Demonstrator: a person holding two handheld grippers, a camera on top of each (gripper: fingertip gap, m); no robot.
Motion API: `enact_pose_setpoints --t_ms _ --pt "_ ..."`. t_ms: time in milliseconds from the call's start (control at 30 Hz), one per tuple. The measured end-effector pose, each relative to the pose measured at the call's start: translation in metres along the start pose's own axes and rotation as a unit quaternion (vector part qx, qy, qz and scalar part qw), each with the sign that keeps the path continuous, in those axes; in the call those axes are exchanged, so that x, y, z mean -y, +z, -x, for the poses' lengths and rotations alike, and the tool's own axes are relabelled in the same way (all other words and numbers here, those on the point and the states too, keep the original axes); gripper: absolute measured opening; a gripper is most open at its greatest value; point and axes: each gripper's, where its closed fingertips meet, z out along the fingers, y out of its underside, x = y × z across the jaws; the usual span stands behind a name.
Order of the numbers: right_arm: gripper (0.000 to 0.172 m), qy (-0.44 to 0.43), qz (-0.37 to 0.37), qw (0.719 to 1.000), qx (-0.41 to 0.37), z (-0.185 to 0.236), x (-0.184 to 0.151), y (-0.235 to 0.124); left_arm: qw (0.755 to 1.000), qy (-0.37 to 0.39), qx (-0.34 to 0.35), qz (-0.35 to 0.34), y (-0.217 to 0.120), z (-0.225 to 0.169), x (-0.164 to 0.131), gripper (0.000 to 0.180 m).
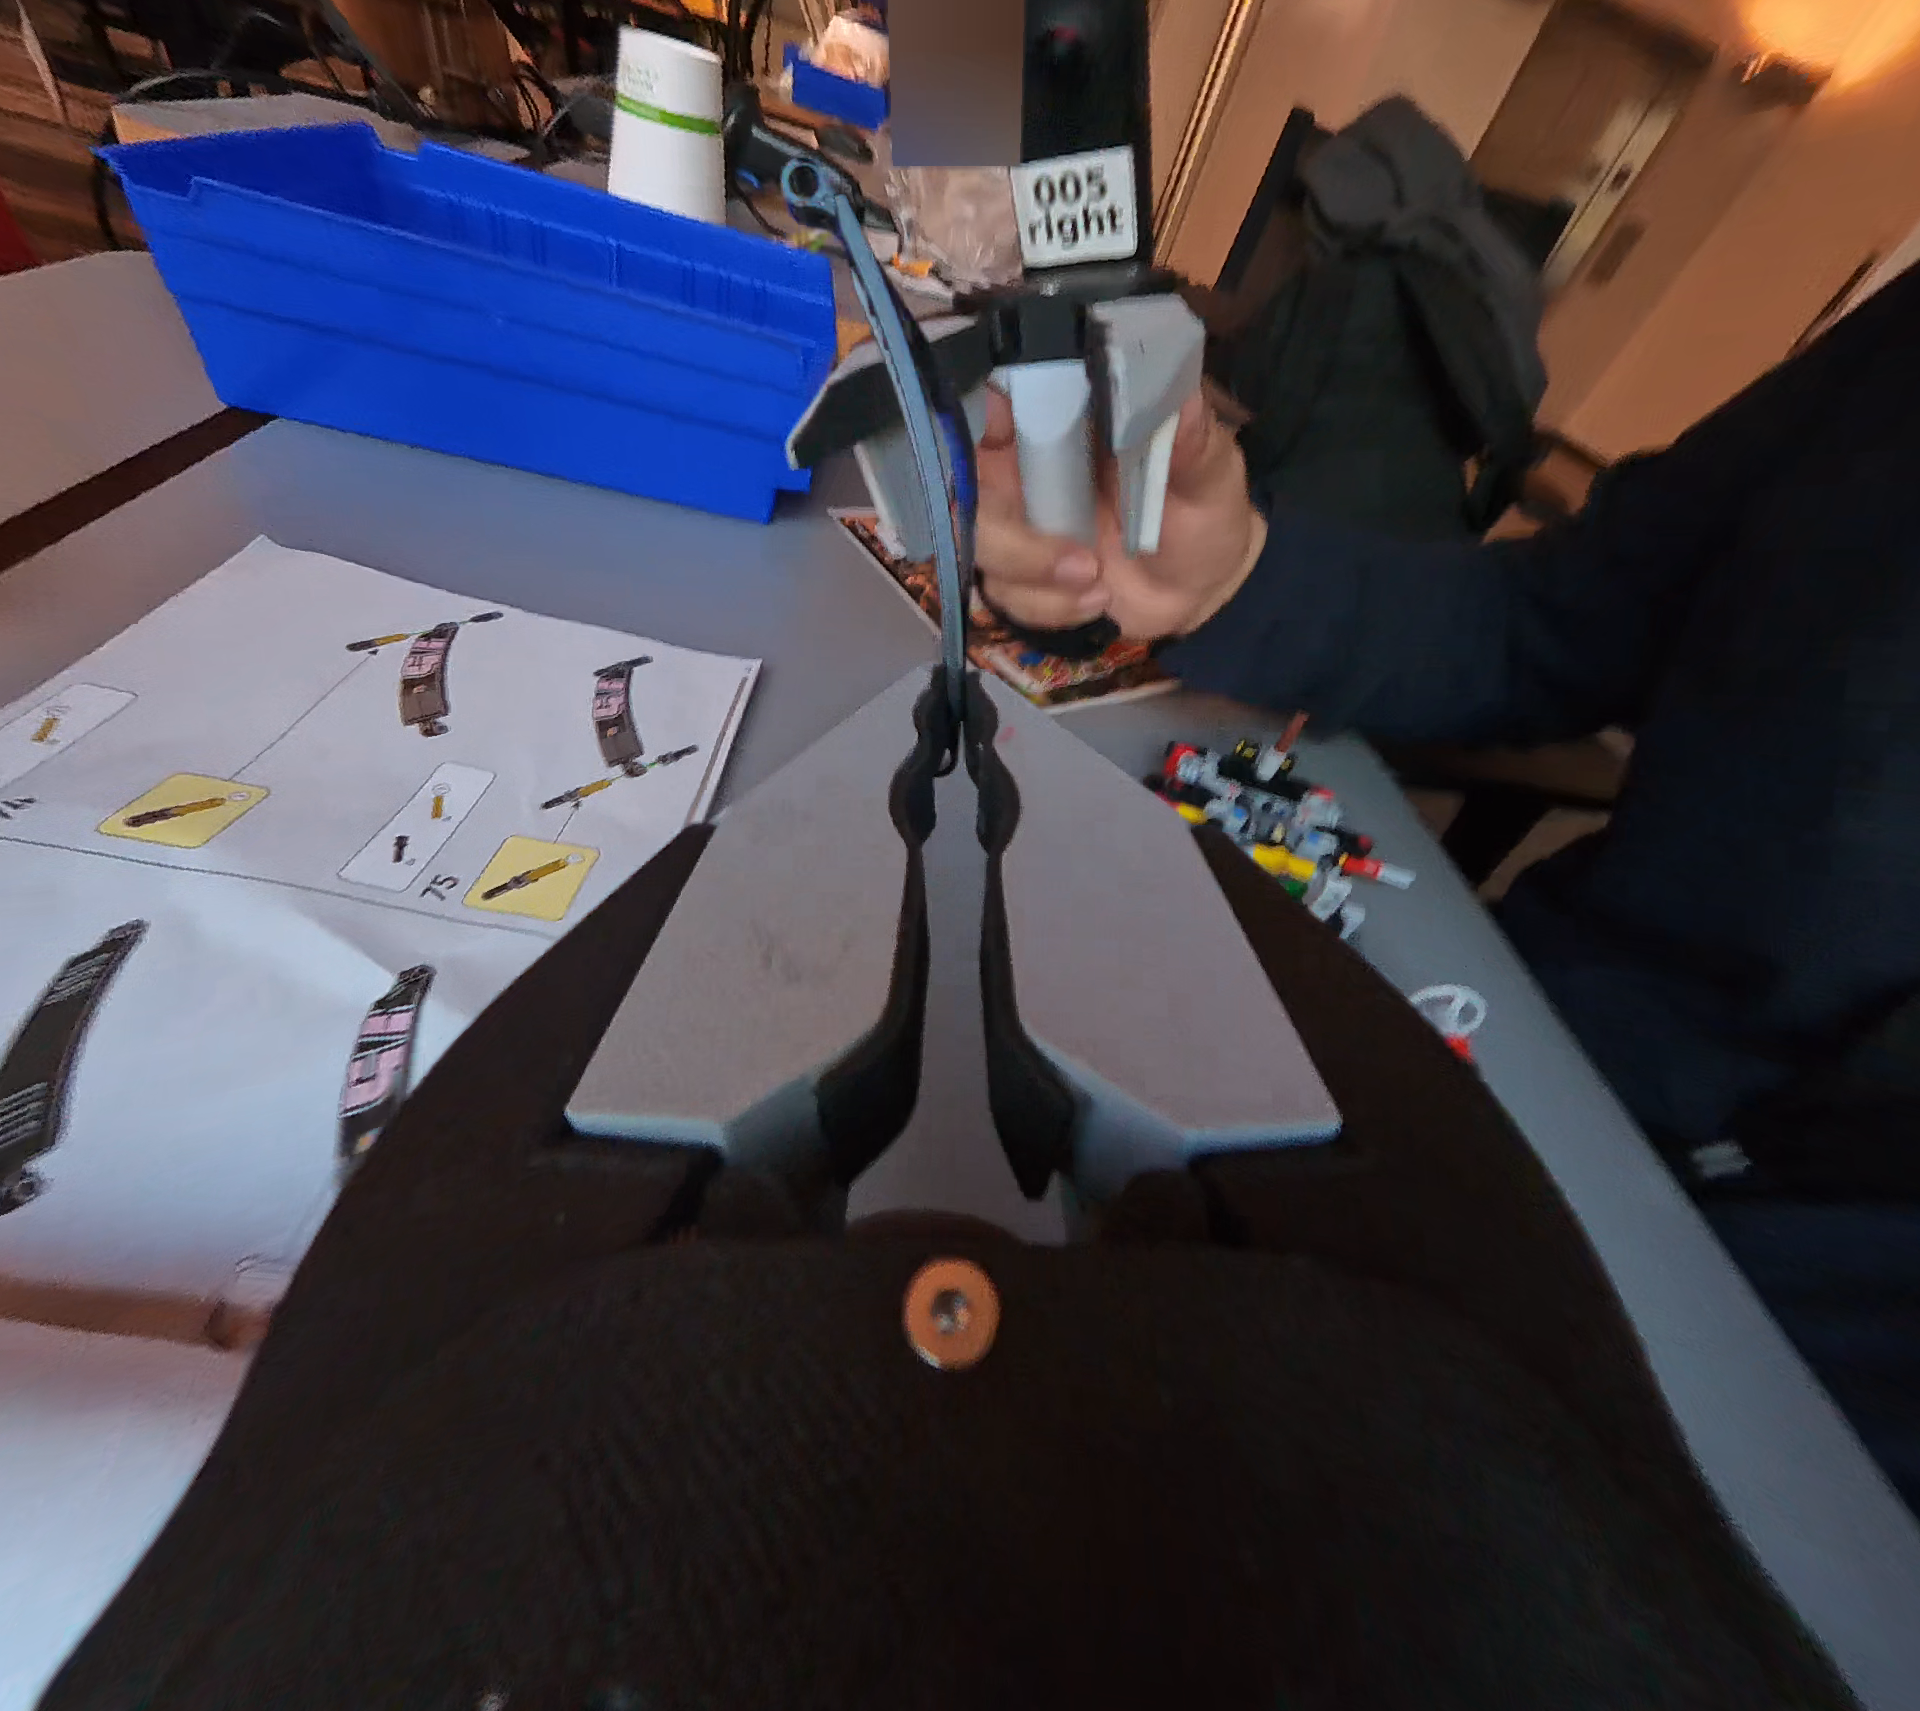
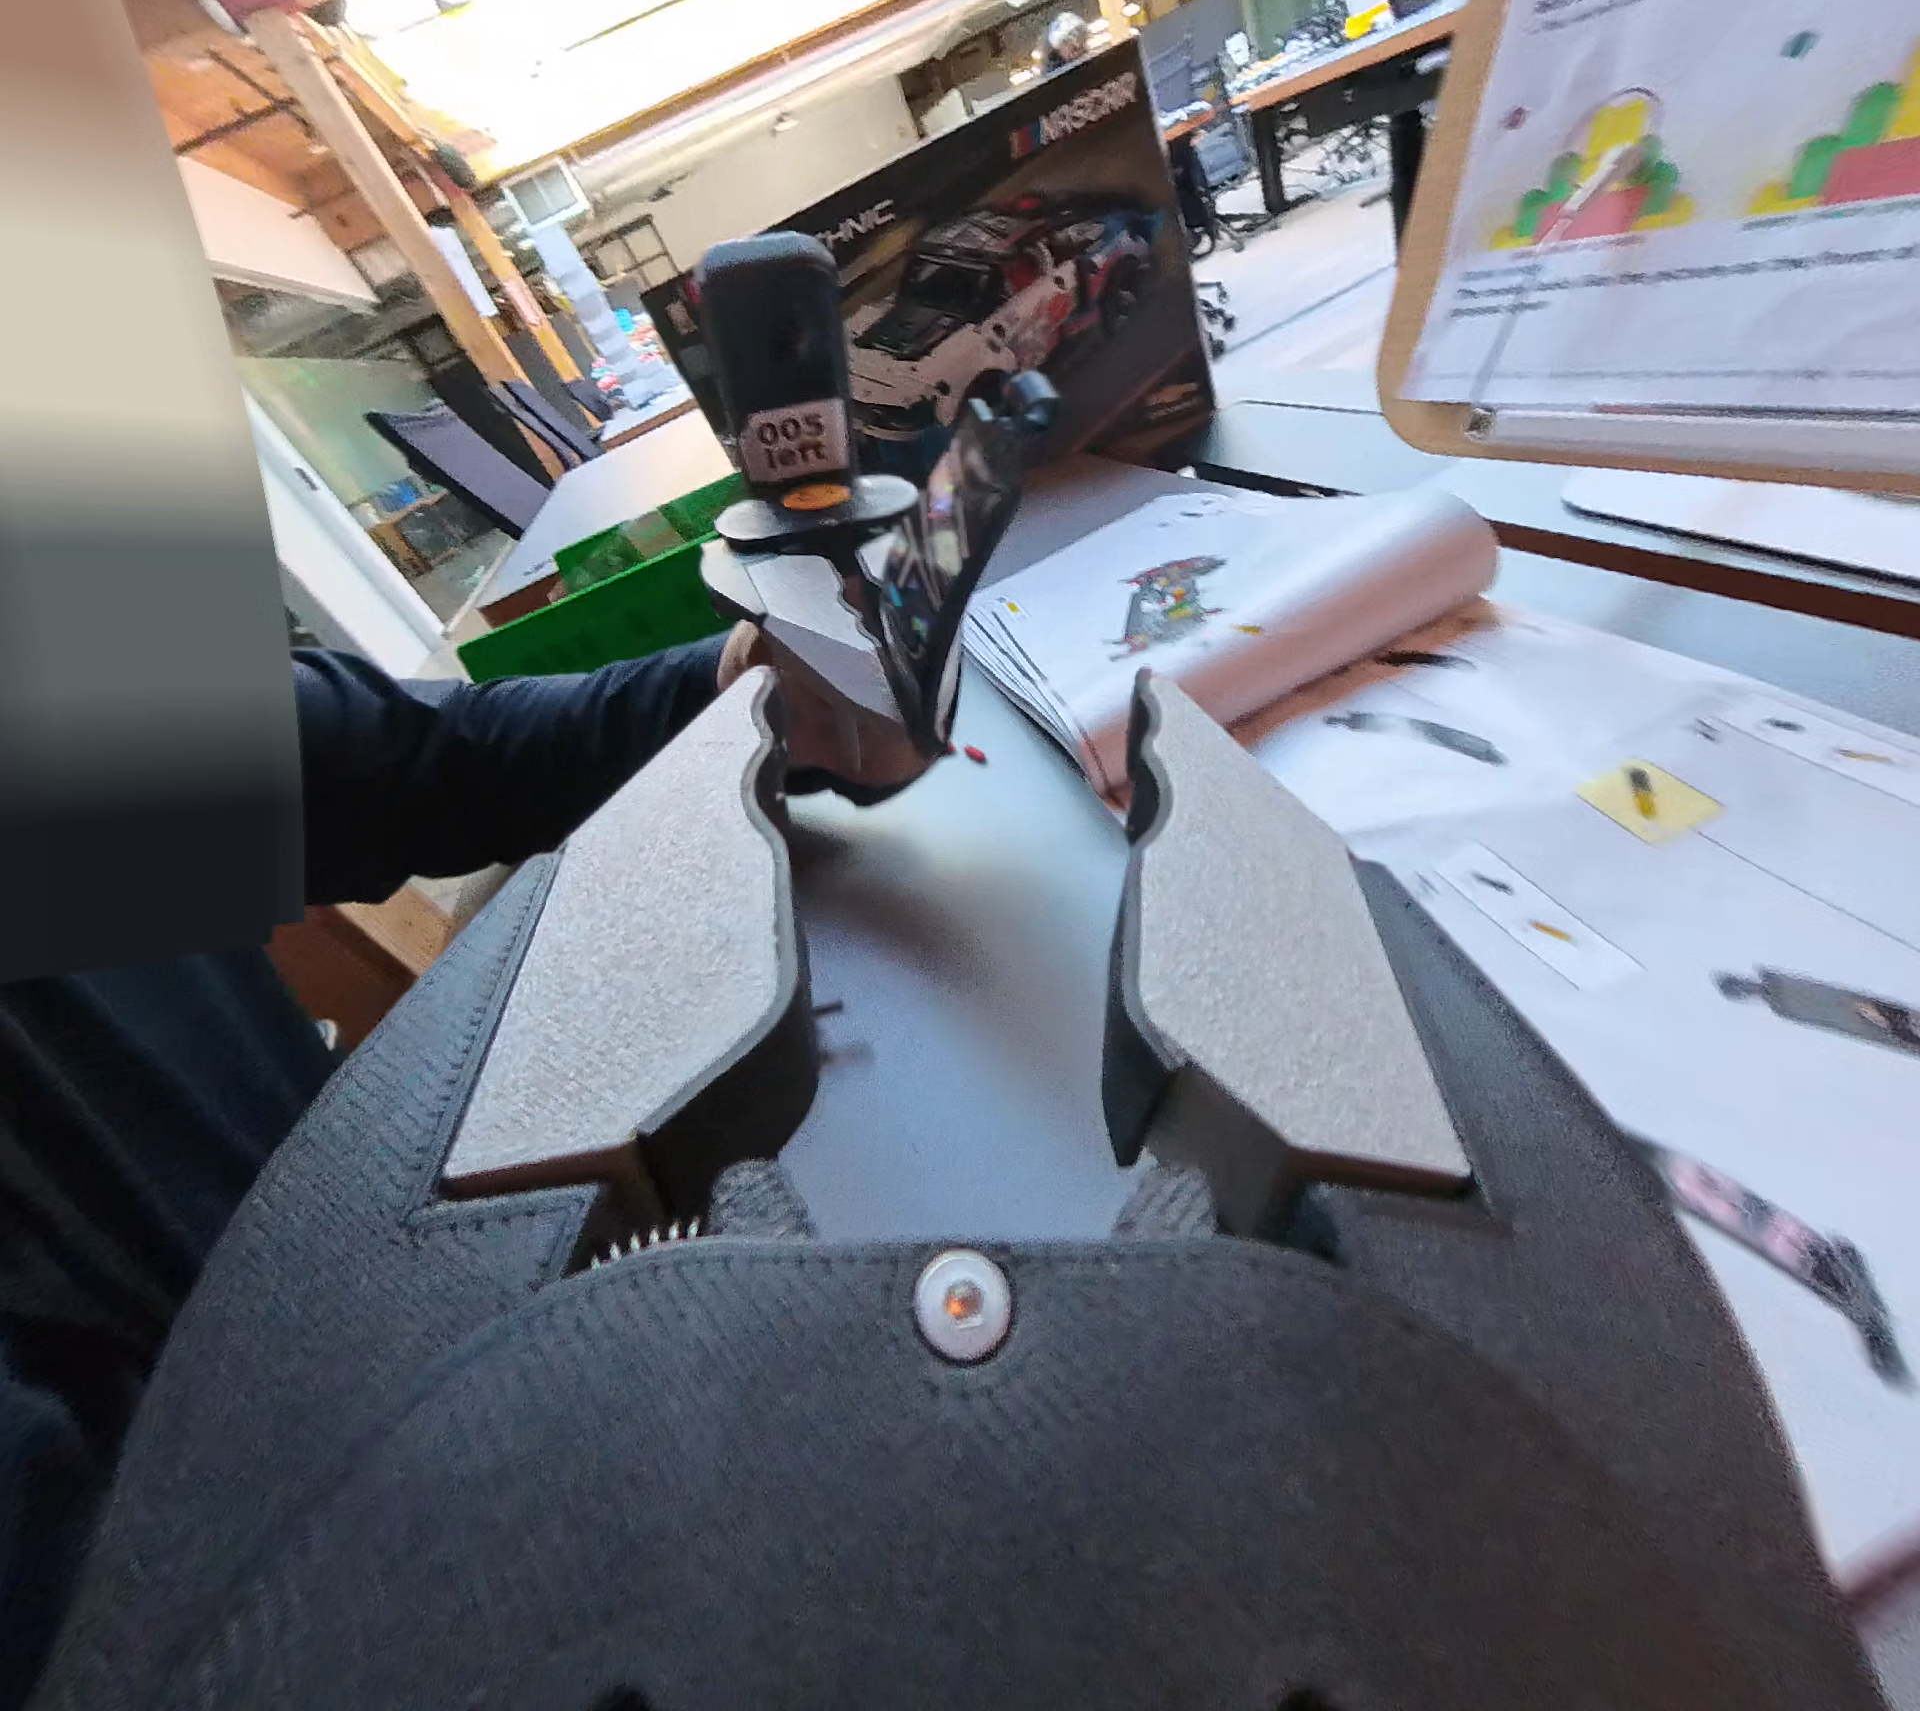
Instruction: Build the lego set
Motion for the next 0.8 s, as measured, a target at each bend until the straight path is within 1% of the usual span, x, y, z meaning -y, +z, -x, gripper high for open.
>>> enact_pose_setpoints --t_ms 100,167,233,367,533,633,800 --pt "0.059 -0.006 0.0 1.0 0.015 0.007 0.004 0.022 0.997 -0.057 -0.02 -0.052 0.001 -0.004 0.013 0.0" --pt "0.051 -0.001 -0.003 1.0 0.019 0.008 0.005 0.029 0.992 -0.087 -0.032 -0.086 -0.002 -0.006 0.022 0.0" --pt "0.045 0.016 -0.017 0.999 0.032 0.009 0.008 0.032 0.988 -0.104 -0.041 -0.103 -0.003 -0.007 0.027 0.0" --pt "0.042 0.05 -0.028 0.997 0.056 0.01 0.008 0.036 0.989 -0.105 -0.036 -0.096 0.002 -0.007 0.021 0.0" --pt "0.039 0.035 -0.016 0.998 0.043 0.009 0.004 0.039 0.987 -0.118 -0.046 -0.097 0.006 -0.011 0.02 0.0" --pt "0.035 0.04 -0.019 0.998 0.046 0.009 0.004 0.039 0.986 -0.125 -0.052 -0.099 0.008 -0.014 0.021 0.0" --pt "0.033 0.046 -0.024 0.998 0.048 0.008 0.005 0.037 0.986 -0.126 -0.053 -0.098 0.01 -0.017 0.02 0.0"
